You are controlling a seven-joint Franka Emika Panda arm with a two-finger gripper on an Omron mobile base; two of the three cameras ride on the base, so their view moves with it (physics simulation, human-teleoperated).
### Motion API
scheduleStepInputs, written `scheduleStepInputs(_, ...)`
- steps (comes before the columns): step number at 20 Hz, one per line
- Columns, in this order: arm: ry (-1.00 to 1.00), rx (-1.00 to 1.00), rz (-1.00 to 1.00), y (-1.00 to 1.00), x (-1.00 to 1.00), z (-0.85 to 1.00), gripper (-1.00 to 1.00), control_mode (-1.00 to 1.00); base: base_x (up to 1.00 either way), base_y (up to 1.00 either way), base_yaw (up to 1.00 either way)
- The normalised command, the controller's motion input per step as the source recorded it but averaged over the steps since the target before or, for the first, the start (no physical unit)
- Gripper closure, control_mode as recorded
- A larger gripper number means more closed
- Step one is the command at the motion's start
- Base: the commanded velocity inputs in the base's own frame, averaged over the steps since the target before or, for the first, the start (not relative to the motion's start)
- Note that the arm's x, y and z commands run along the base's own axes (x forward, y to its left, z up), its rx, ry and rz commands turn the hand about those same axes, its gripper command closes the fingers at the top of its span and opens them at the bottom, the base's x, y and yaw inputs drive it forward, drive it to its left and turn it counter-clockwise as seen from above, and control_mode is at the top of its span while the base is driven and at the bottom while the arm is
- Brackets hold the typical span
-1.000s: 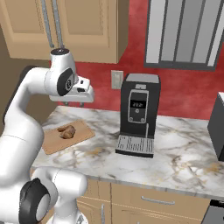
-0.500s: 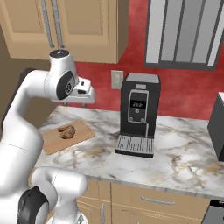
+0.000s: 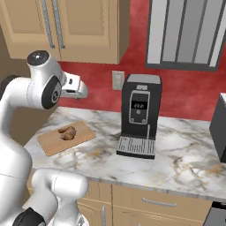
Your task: Open the cabinet, retrieve the rolling pin, and place it next to the meat on the cutting board to prepare for tenderizing.
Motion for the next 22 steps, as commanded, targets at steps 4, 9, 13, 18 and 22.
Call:
scheduleStepInputs(4,-0.22,0.0,0.0,0.28,0.01,0.5,-1.0,-1.0,0.0,0.0,0.0)
scheduleStepInputs(9,-0.23,0.0,0.0,0.2,0.11,0.55,-1.0,-1.0,0.0,0.0,0.0)
scheduleStepInputs(13,-0.22,0.0,0.0,0.03,0.1,0.58,-1.0,-1.0,0.0,0.0,0.0)
scheduleStepInputs(18,-0.21,0.0,0.0,0.07,0.1,0.63,-1.0,-1.0,0.0,0.0,0.0)
scheduleStepInputs(22,-0.23,0.0,0.0,0.23,0.08,0.58,-1.0,-1.0,0.0,0.0,0.0)
